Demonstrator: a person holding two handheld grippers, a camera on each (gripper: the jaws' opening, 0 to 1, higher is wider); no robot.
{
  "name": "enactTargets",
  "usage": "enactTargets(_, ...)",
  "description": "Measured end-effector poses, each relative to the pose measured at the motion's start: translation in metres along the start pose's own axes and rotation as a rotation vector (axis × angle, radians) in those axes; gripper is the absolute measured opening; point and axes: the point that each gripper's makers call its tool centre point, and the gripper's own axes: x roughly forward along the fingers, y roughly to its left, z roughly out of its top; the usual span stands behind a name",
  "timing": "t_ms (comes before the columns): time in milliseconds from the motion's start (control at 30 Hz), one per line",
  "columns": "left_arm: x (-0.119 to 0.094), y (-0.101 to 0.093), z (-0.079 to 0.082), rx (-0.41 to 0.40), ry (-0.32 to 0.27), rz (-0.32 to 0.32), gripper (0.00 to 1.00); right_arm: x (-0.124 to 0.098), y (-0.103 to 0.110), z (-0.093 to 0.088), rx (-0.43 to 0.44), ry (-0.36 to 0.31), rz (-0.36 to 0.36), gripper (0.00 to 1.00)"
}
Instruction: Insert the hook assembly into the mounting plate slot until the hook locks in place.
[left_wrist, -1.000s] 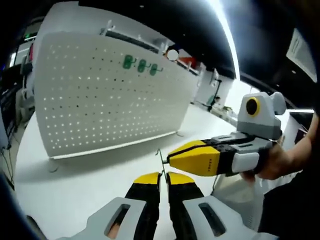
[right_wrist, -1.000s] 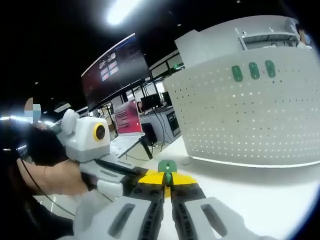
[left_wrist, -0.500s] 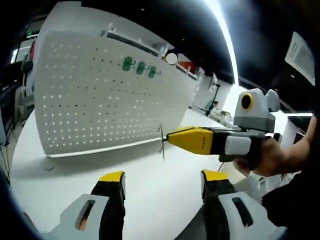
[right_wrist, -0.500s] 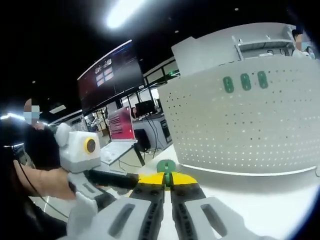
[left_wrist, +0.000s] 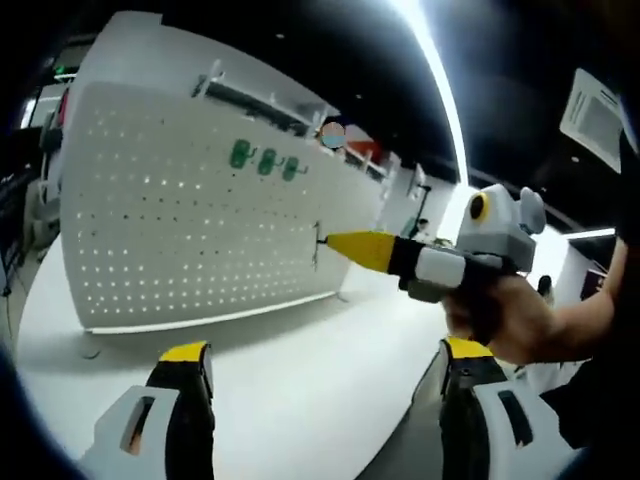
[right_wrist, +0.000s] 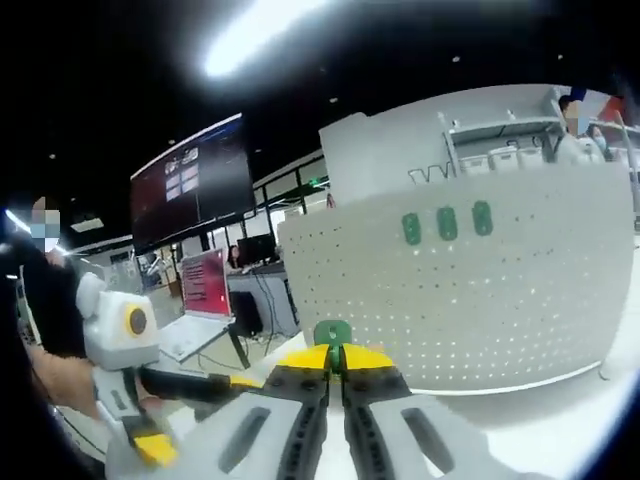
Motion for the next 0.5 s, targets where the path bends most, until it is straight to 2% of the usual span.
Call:
enactTargets(267, -0.001, 0.001, -0.001, 0.008, -0.008, -0.001, 1.0, 0.007, -0.038, 0.018, 0.019, -0.054, -0.085, 0.0)
enactTargets(500, -0.004, 0.003, -0.003, -0.007, -0.015, -0.006, 1.0, 0.013, -0.064, 0.027, -0.014, -0.071, -0.139, 0.0)
